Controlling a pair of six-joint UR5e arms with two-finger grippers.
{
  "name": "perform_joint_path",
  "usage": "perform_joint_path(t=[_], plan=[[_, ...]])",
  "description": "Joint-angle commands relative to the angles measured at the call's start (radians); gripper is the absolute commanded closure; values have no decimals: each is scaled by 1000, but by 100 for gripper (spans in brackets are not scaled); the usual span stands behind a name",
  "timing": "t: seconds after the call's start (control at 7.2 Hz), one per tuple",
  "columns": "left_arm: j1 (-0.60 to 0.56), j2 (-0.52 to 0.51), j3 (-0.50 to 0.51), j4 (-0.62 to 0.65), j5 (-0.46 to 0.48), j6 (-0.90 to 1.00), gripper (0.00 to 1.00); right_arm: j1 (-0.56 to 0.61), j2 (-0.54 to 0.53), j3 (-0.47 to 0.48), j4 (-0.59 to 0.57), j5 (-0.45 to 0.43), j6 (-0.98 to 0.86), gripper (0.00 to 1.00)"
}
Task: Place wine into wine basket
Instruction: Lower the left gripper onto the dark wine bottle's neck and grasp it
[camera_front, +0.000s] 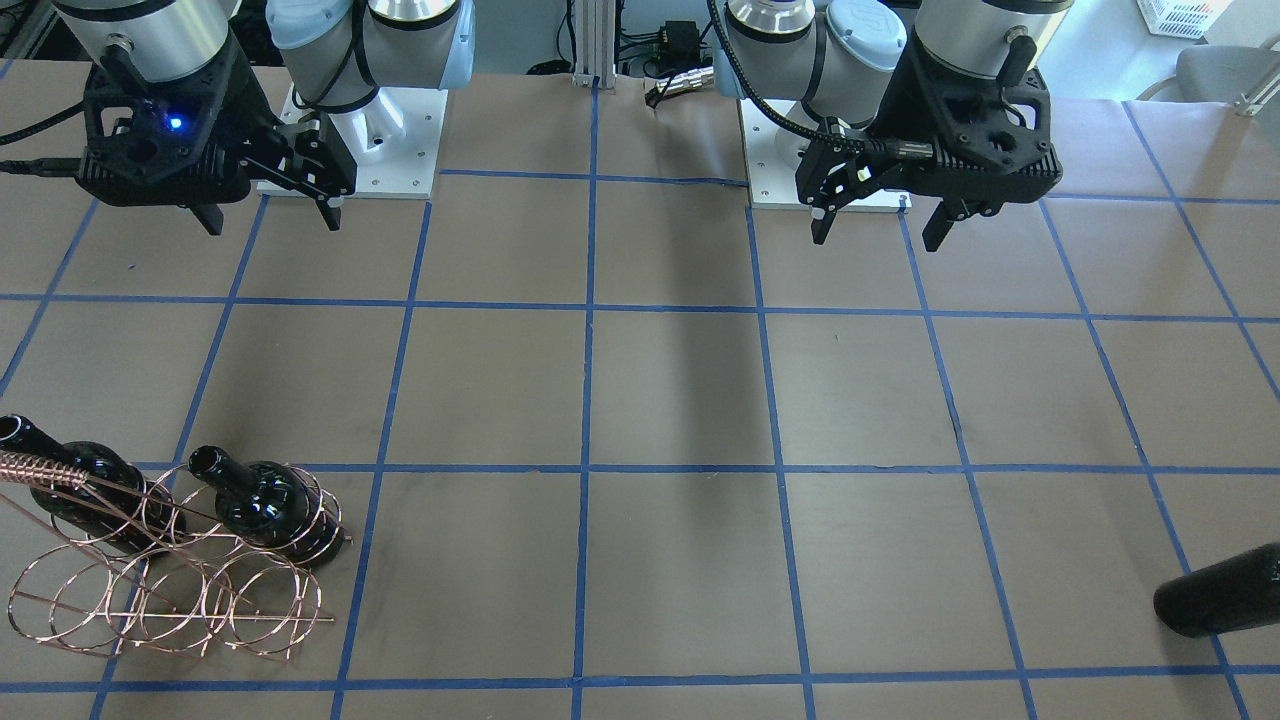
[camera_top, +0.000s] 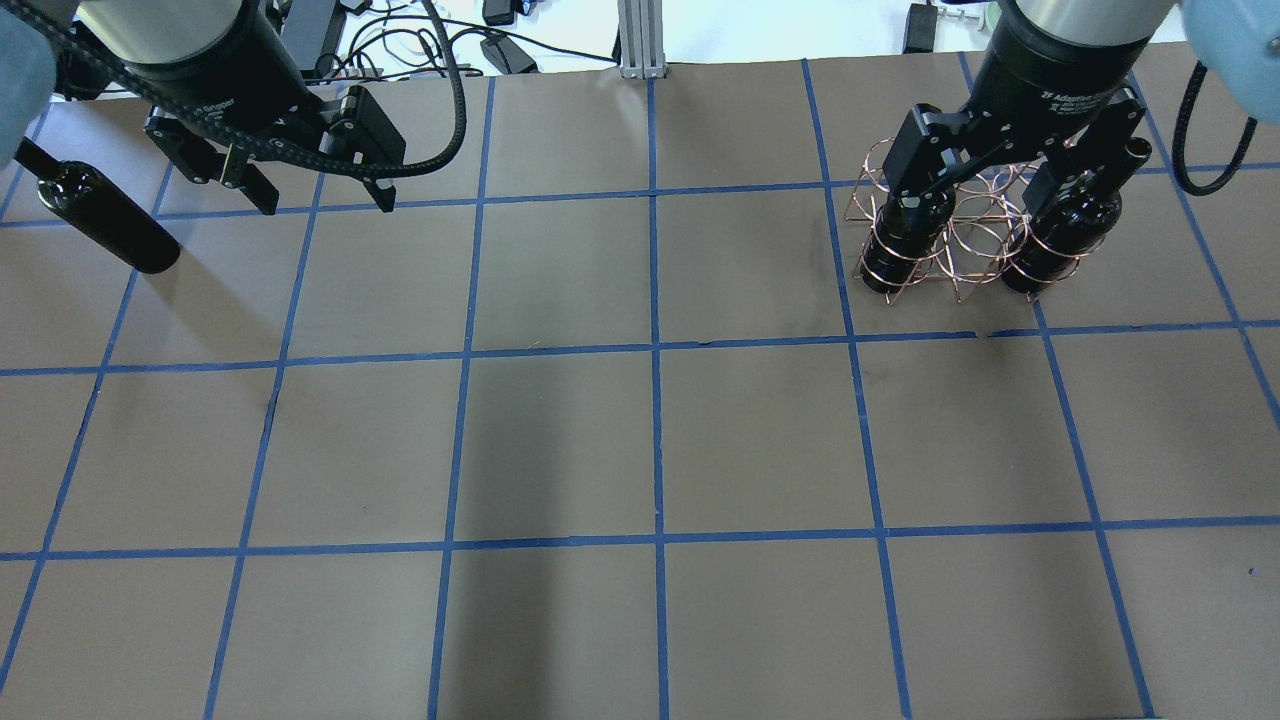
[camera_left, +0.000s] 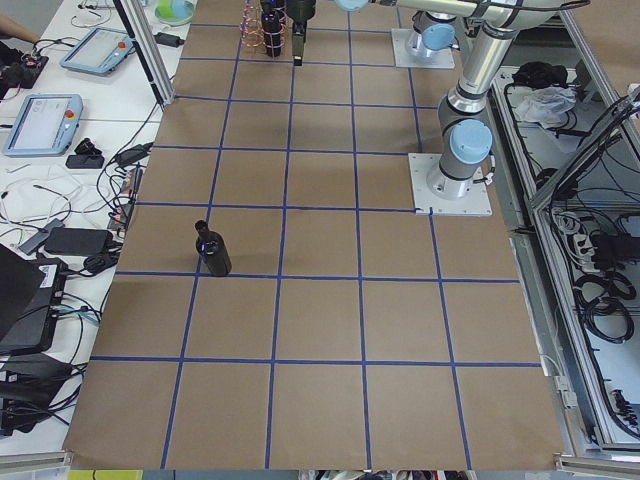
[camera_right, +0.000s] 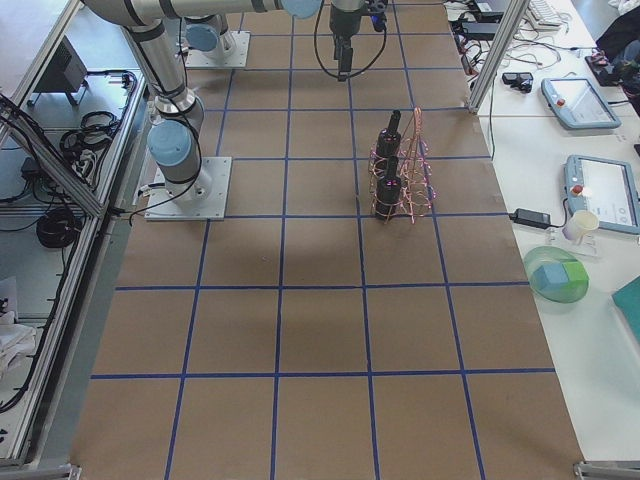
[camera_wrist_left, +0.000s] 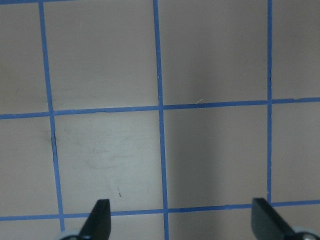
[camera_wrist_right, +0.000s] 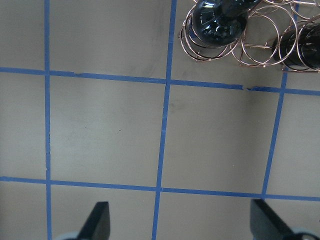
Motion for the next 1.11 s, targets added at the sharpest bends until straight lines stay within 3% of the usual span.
perform_joint_path(t=[0.0, 0.56, 0.69, 0.97], plan=[[0, 1, -6, 2, 33, 0, 0, 0, 0, 0, -17, 0, 0, 0], [19, 1, -17, 25, 29, 65, 0, 0, 9, 6, -81, 3, 3, 0], [75, 1, -14, 37, -4, 111, 2, 0, 11, 15, -92, 3, 8, 0], [199, 2, -9, 89, 26, 237, 2, 1, 11, 21, -94, -2, 6, 0]])
